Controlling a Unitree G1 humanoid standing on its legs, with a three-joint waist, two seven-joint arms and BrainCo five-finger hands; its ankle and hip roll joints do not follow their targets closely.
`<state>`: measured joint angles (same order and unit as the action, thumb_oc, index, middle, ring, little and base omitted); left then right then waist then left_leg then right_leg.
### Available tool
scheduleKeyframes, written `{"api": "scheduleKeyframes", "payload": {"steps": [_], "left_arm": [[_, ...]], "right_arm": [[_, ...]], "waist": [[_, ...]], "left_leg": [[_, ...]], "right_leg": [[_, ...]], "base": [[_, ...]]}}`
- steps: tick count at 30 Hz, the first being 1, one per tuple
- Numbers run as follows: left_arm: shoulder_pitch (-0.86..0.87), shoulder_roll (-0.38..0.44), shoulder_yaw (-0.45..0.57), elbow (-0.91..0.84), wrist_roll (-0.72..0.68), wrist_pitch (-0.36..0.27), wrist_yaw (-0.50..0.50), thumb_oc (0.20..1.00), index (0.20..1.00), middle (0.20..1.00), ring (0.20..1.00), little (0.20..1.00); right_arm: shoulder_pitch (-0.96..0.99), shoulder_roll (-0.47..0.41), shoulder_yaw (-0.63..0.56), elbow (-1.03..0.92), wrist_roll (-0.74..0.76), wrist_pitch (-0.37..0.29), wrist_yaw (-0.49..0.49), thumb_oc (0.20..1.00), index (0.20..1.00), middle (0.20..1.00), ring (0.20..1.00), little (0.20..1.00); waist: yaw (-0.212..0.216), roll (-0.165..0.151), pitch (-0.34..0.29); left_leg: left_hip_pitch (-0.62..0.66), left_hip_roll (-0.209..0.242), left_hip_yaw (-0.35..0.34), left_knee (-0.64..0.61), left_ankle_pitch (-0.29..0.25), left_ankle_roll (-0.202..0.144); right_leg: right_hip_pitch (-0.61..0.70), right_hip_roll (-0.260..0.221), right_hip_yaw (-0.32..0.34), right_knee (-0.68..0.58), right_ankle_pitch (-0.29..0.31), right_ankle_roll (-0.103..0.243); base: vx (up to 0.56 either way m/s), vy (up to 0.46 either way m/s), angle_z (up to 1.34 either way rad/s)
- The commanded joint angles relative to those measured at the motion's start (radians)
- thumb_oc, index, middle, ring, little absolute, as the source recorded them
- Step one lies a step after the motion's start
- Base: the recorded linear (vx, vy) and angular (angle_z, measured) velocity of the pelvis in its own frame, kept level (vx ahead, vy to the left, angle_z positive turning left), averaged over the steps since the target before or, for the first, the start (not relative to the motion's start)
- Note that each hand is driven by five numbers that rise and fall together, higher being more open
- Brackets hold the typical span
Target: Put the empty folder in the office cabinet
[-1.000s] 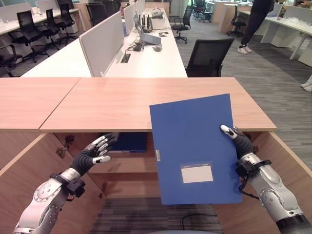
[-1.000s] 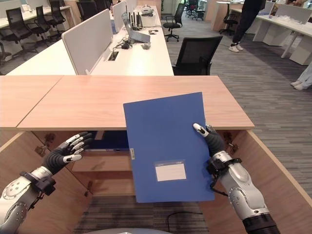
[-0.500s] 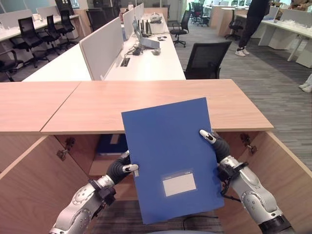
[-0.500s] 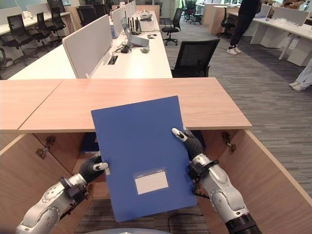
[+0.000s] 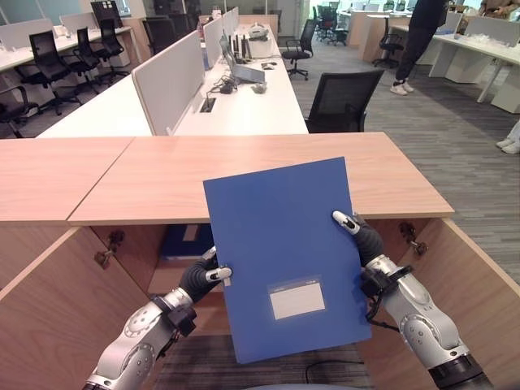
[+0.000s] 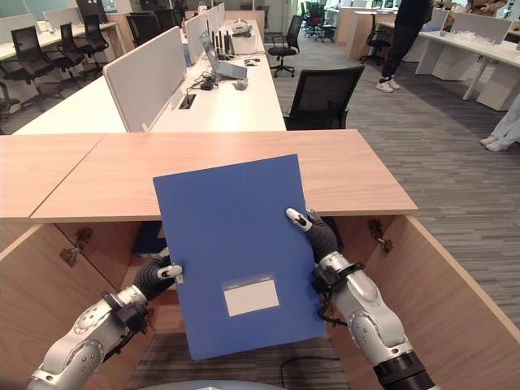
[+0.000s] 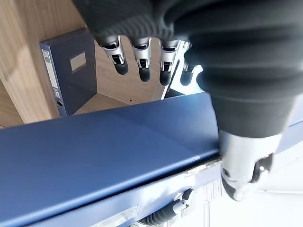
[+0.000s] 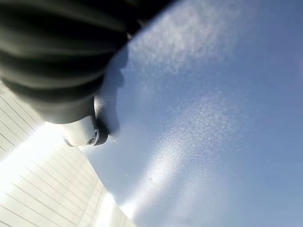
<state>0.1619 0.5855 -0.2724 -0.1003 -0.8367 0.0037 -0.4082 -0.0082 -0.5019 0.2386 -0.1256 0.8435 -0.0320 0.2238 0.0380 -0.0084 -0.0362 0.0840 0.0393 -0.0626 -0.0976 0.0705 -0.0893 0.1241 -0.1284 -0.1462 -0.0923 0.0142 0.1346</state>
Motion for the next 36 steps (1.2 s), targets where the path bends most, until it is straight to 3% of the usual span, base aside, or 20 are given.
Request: {"api": "scheduleKeyframes", "payload": {"steps": [1,13,29,36], "left_arm": [[-0.066,0.011,-0.024,-0.003,0.037,-0.017,-0.016,1.000,1.000,1.000,1.000,1.000],[-0.031,0.072,-0.048,-0.005,0.061,0.014,-0.053,1.000,1.000,1.000,1.000,1.000],[0.001,0.044,-0.058,-0.069,0.027,0.052,-0.005,1.000,1.000,1.000,1.000,1.000],[0.010,-0.028,-0.040,-0.041,0.012,0.039,0.046,1.000,1.000,1.000,1.000,1.000]], "right_arm": [[-0.120,0.064,0.012,-0.093,0.067,-0.042,0.014,0.200,0.200,0.200,0.200,0.200],[-0.148,0.008,0.037,-0.049,-0.017,-0.021,0.030,0.200,0.200,0.200,0.200,0.200],[-0.132,0.020,0.031,-0.008,-0.194,-0.027,0.013,0.200,0.200,0.200,0.200,0.200],[-0.117,0.058,0.029,-0.014,-0.215,-0.037,0.001,0.200,0.200,0.200,0.200,0.200]], "waist": [[-0.003,-0.043,-0.026],[0.006,-0.044,-0.026],[0.013,-0.037,-0.019],[0.014,-0.036,-0.018]], "left_leg": [[0.039,-0.014,-0.021,0.010,-0.101,0.065],[0.035,-0.015,-0.023,0.010,-0.098,0.064],[0.027,-0.018,-0.040,0.010,-0.095,0.067],[0.028,-0.017,-0.044,0.010,-0.094,0.068]], "right_leg": [[-0.024,0.004,-0.010,0.049,0.016,-0.005],[-0.020,0.003,-0.016,0.039,0.023,-0.001],[-0.014,0.003,-0.025,0.030,0.021,-0.002],[-0.012,0.004,-0.027,0.030,0.018,-0.003]], "base": [[0.00,0.000,0.00],[0.00,0.000,0.00],[0.00,0.000,0.00],[0.00,0.000,0.00]]}}
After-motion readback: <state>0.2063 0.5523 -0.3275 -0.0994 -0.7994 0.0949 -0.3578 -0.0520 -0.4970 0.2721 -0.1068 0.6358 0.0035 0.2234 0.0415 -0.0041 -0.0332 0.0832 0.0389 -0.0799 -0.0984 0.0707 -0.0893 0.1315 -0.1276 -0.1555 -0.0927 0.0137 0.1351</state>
